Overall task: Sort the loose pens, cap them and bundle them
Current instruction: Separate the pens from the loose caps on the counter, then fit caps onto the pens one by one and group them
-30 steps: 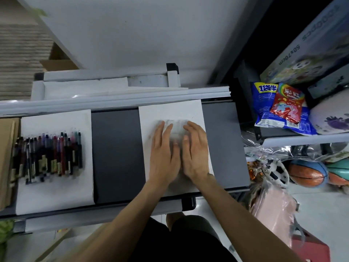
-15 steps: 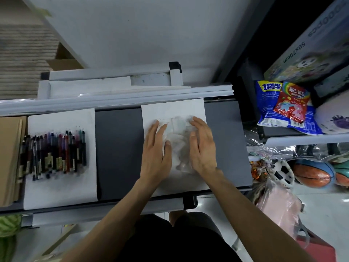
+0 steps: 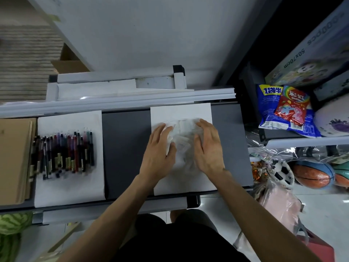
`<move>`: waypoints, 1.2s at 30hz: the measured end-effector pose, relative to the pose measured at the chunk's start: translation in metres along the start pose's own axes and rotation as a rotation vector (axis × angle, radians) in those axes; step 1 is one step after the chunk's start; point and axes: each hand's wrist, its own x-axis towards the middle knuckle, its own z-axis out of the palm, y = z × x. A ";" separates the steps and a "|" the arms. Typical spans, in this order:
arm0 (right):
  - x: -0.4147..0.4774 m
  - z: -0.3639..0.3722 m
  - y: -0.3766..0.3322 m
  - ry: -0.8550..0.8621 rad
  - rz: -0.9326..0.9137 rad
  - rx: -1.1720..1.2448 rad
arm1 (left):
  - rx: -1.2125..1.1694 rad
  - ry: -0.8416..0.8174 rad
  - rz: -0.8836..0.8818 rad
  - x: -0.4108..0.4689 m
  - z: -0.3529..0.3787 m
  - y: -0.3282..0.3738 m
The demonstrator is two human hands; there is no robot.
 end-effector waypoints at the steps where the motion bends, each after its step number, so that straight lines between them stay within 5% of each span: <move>1: 0.000 -0.004 -0.005 -0.029 -0.009 -0.037 | 0.027 -0.032 -0.003 0.000 -0.009 -0.001; 12: -0.016 0.005 -0.114 -0.189 -0.110 -0.326 | 0.383 -0.230 -0.103 -0.030 -0.124 -0.033; 21: -0.029 0.066 -0.193 -0.384 -0.183 -0.529 | 0.405 -0.150 -0.141 -0.066 -0.199 -0.072; 36: -0.041 0.063 -0.199 -0.453 -0.221 -0.719 | 0.372 -0.132 -0.274 -0.077 -0.231 -0.093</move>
